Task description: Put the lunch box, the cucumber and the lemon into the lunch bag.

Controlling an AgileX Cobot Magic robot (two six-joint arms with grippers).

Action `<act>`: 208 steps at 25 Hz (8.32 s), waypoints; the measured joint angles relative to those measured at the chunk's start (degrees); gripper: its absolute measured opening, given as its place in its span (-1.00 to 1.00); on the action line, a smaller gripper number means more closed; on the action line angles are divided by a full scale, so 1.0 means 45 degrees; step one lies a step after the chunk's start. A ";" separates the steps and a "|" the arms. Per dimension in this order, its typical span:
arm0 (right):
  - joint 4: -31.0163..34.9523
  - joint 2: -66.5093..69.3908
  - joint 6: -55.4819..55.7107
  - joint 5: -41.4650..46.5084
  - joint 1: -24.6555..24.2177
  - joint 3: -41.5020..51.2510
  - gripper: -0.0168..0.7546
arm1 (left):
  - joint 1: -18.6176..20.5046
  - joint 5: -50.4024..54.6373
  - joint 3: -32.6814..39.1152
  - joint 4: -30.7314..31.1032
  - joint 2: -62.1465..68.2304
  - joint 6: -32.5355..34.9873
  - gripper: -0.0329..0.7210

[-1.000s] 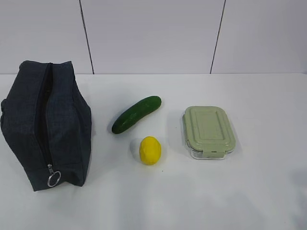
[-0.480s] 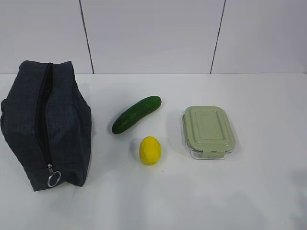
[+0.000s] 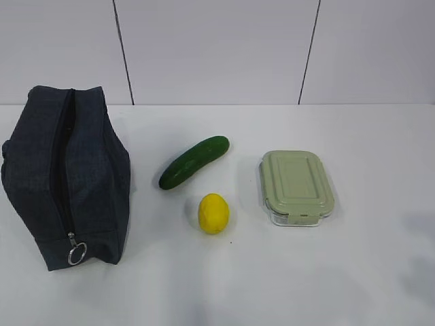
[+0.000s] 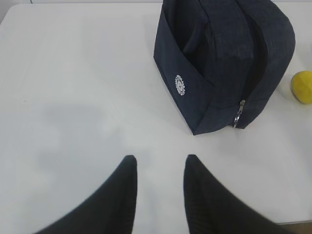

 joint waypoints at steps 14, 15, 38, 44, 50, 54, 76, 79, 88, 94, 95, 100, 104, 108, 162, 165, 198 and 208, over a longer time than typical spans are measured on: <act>0.2105 0.7115 -0.1347 -0.1445 0.0000 -0.2259 0.43 | 0.0000 0.0000 0.0000 0.0000 0.0000 0.0000 -0.29; 0.2206 0.7416 -0.1469 -0.1550 0.0000 -0.2355 0.43 | 0.0000 0.0000 0.0000 0.0000 0.0000 0.0000 -0.29; 1.2750 1.6530 -1.2167 -0.0040 -0.5905 -0.4953 0.43 | 0.0000 0.0000 0.0000 0.0000 0.0000 0.0000 -0.29; 1.3242 1.8946 -1.3315 -0.0040 -0.5936 -0.5411 0.43 | 0.0000 0.0000 0.0000 0.0000 0.0000 0.0000 -0.29; 1.3777 2.0577 -1.4597 -0.0122 -0.5936 -0.5487 0.43 | 0.0000 0.0000 0.0000 0.0000 0.0000 0.0000 -0.29; 1.4100 2.1515 -1.4990 -0.0129 -0.5936 -0.6170 0.43 | 0.0000 0.0000 0.0000 0.0000 0.0000 0.0000 -0.29; 1.4869 2.3887 -1.5196 -0.0275 -0.4869 -0.8350 0.43 | 0.0000 0.0000 0.0000 0.0000 0.0000 0.0000 -0.29; 1.4973 2.3999 -1.5069 -0.0275 -0.4869 -0.8350 0.43 | 0.0000 0.0000 0.0000 0.0000 0.0000 0.0000 -0.29; 1.5430 2.4846 -1.4896 -0.0294 -0.4328 -0.8400 0.43 | 0.0000 0.0000 0.0000 0.0000 0.0000 0.0000 -0.29; 1.5702 2.5383 -1.4641 -0.0325 -0.4174 -0.8784 0.43 | 0.0000 0.0000 0.0000 0.0000 0.0000 0.0000 -0.28; 1.5752 2.5404 -1.4585 -0.0324 -0.4174 -0.8792 0.43 | 0.0000 0.0000 0.0000 0.0000 0.0000 0.0000 -0.28; 1.5981 2.5435 -1.4454 -0.0324 -0.4174 -0.8862 0.43 | 0.0000 0.0000 0.0000 0.0000 0.0000 0.0000 -0.28; 1.6130 2.5435 -1.4283 -0.0324 -0.4174 -0.9000 0.43 | 0.0000 0.0000 0.0000 0.0000 0.0000 0.0000 -0.28; 1.6130 2.5489 -1.4138 -0.0324 -0.4115 -0.9028 0.43 | 0.0000 0.0000 0.0000 0.0000 0.0000 0.0000 -0.28; 1.6150 2.6362 -1.3982 -0.0357 -0.2867 -0.9498 0.38 | 0.0000 0.0023 0.0000 0.0000 0.0000 0.0000 -0.28; 1.6131 2.6383 -1.3982 -0.0380 -0.2867 -0.9498 0.33 | 0.0000 0.0023 0.0000 0.0000 0.0000 0.0000 -0.28; 1.6177 2.6383 -1.3902 -0.0405 -0.2867 -0.9498 0.03 | 0.0000 0.0023 0.0000 0.0000 0.0000 0.0000 -0.28; 1.6177 2.6383 -1.3902 -0.0358 -0.2867 -0.9498 0.00 | 0.0000 0.0023 0.0000 0.0000 0.0000 0.0000 -0.28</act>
